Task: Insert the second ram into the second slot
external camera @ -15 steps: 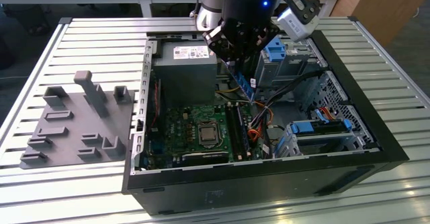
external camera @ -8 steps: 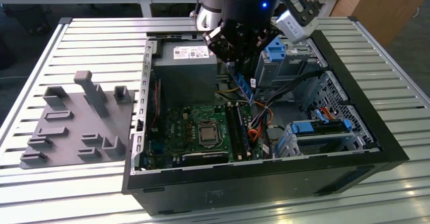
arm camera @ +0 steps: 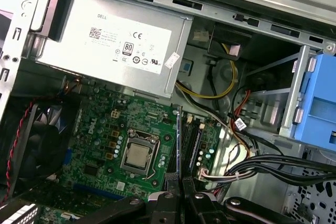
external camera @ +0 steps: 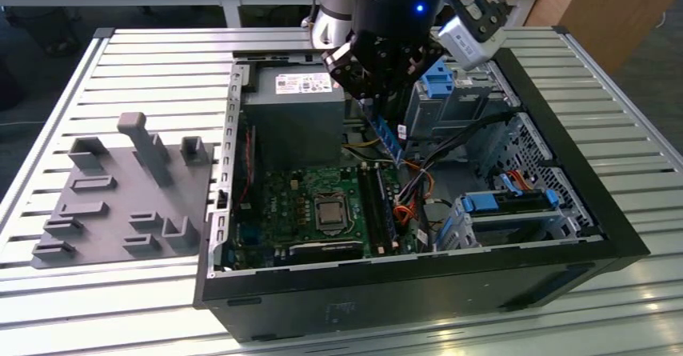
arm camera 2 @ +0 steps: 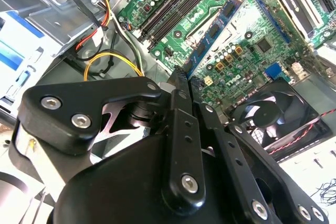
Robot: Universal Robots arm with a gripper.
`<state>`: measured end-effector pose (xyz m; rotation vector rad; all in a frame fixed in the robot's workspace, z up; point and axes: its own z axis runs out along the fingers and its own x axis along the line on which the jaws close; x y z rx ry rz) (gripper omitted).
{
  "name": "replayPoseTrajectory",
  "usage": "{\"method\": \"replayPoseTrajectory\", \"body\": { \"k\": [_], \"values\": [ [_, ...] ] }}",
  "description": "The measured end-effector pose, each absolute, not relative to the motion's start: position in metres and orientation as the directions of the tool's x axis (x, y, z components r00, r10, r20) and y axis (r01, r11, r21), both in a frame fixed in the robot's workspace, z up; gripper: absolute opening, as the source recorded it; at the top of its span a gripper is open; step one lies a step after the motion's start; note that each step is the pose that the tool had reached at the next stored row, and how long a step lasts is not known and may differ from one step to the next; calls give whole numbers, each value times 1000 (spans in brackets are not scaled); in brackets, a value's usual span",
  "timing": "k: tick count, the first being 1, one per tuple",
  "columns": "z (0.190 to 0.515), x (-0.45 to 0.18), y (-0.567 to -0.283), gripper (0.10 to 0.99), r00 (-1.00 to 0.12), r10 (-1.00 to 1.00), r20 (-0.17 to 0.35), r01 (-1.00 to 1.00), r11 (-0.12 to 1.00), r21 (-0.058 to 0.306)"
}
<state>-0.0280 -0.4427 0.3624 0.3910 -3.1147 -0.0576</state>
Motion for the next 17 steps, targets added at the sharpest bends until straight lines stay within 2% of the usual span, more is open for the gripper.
{"method": "replayPoseTrajectory", "body": {
  "k": [17],
  "values": [
    [362,-28,-443,137,-981,-196,-3,-196,980,37]
  ]
}}
